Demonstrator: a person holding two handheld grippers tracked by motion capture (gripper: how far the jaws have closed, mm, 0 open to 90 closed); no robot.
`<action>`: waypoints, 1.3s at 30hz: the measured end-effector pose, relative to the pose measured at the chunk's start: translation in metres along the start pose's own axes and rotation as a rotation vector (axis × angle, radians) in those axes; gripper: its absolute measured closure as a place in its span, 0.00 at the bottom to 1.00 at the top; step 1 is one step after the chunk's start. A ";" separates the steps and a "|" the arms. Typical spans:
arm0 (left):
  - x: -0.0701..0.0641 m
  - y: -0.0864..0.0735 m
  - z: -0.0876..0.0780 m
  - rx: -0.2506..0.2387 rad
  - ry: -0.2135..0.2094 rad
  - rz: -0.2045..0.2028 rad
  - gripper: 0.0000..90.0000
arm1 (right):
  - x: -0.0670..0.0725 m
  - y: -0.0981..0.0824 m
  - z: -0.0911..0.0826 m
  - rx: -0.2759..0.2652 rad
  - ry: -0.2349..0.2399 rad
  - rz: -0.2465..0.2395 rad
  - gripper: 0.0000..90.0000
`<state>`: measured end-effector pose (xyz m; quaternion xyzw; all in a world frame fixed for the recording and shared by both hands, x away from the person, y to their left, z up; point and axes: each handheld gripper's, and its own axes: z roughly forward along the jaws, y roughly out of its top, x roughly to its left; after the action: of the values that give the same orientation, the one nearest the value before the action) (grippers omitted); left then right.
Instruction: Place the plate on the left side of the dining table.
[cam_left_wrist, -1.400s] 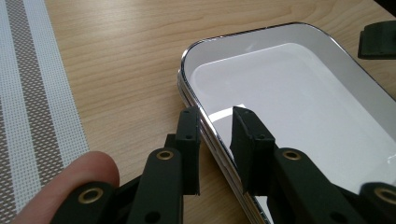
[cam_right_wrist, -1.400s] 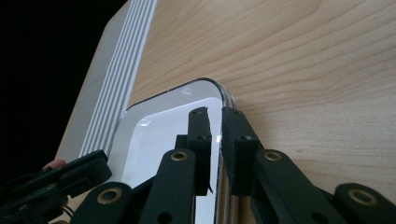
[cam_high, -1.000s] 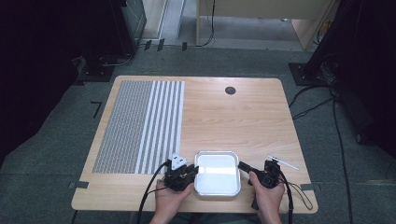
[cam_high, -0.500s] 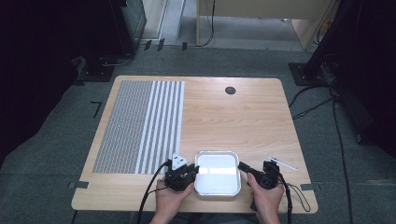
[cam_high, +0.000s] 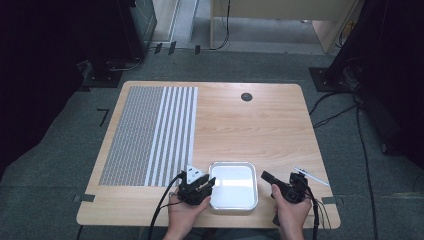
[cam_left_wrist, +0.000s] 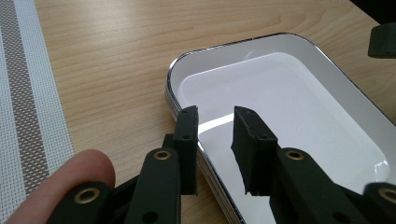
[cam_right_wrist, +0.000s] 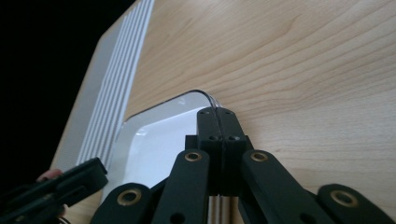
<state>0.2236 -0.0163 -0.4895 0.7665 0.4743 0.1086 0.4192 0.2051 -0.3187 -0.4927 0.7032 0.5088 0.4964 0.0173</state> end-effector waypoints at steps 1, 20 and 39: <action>0.000 0.000 0.000 0.002 0.002 -0.003 0.80 | 0.000 0.000 0.001 0.004 -0.008 -0.013 1.00; 0.004 0.000 0.000 0.008 -0.021 -0.021 0.81 | -0.006 -0.006 0.016 0.071 0.050 0.040 1.00; 0.004 0.000 0.000 0.006 -0.022 -0.024 0.81 | -0.010 -0.007 0.018 0.081 0.065 0.063 1.00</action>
<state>0.2255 -0.0133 -0.4909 0.7633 0.4791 0.0936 0.4232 0.2133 -0.3142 -0.5121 0.7025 0.5065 0.4981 -0.0433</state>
